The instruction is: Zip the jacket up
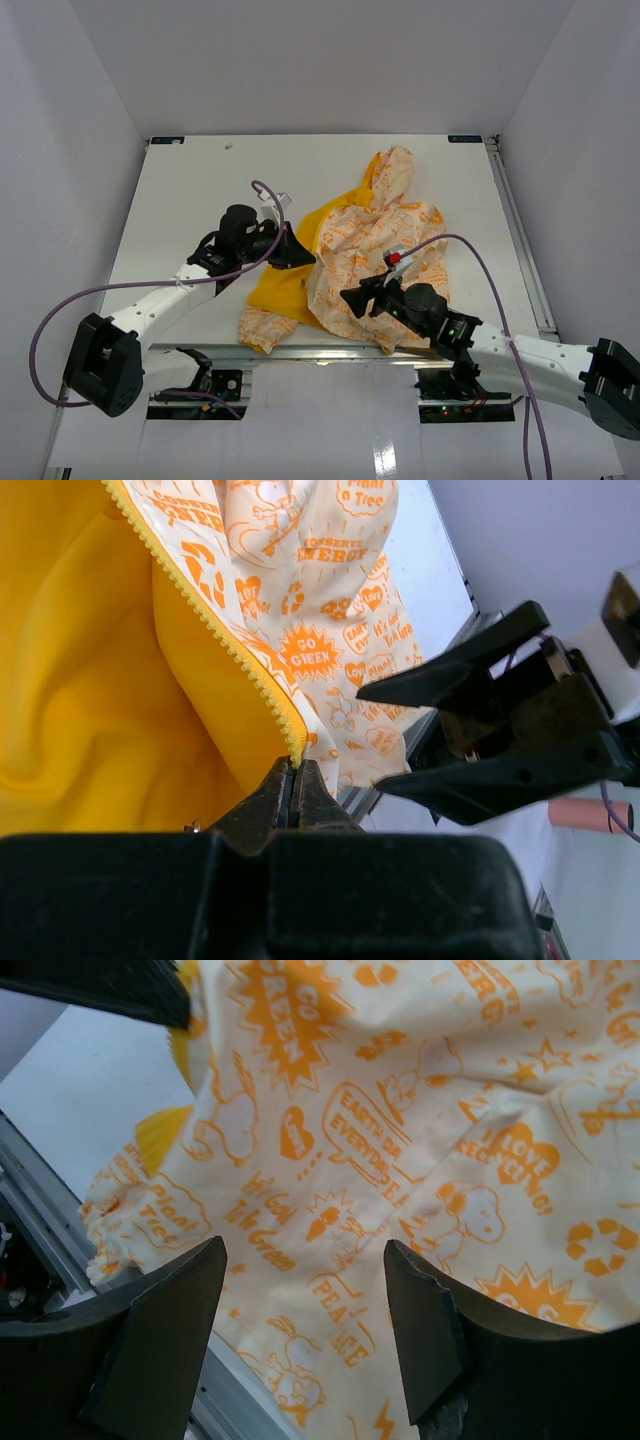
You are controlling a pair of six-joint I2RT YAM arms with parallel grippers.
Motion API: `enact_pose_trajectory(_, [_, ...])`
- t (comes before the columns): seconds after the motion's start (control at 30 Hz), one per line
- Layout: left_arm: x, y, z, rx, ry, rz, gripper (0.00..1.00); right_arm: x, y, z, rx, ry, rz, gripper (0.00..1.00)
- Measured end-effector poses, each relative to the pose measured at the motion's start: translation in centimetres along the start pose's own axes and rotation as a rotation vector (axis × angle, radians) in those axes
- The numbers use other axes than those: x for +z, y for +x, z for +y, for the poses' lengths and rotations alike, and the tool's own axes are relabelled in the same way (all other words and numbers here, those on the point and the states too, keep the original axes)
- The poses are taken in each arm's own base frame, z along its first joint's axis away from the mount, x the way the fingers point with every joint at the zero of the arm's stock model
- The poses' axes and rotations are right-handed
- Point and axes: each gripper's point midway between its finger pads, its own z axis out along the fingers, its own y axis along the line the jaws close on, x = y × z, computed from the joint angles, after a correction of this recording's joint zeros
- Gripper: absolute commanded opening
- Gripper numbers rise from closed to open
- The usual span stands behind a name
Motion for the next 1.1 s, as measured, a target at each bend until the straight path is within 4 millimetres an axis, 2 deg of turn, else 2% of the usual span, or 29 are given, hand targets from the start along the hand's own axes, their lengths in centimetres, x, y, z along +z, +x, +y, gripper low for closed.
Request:
enact_pose_trajectory(0.03, [0.0,0.2,0.1,-0.001,-0.008,-0.013,0.00,0.4,-0.6,0.8,-0.006,-0.018,-0.015,0.65])
enact_pose_trajectory(0.17, [-0.2,1.3,0.1,-0.007,-0.017,-0.044,0.00,1.5,-0.6,4.0,-0.060,-0.063,-0.029,0.63])
enact_pose_trajectory(0.3, [0.0,1.1,-0.5,0.010,-0.010,-0.069,0.00,2.5,-0.8,6.9,-0.111,-0.106,-0.044,0.62])
enact_pose_trajectory(0.4, [0.0,0.7,-0.9,0.023,-0.007,-0.089,0.00,3.6,-1.3,8.0,-0.126,-0.106,-0.072,0.59])
enact_pose_trajectory(0.53, [-0.4,0.4,-1.2,0.038,-0.005,-0.121,0.00,5.1,-0.7,6.5,-0.133,0.008,-0.076,0.59])
enact_pose_trajectory(0.73, [-1.1,0.2,-1.6,0.046,0.000,-0.149,0.00,6.3,1.4,3.7,-0.165,0.156,-0.042,0.58])
enact_pose_trajectory(0.93, [-1.0,0.4,-1.4,0.040,-0.002,-0.148,0.00,6.9,1.5,3.6,-0.181,0.167,-0.052,0.60])
enact_pose_trajectory(1.1, [-1.0,0.5,-1.4,0.030,0.003,-0.151,0.00,7.2,0.6,5.0,-0.174,0.104,-0.092,0.62])
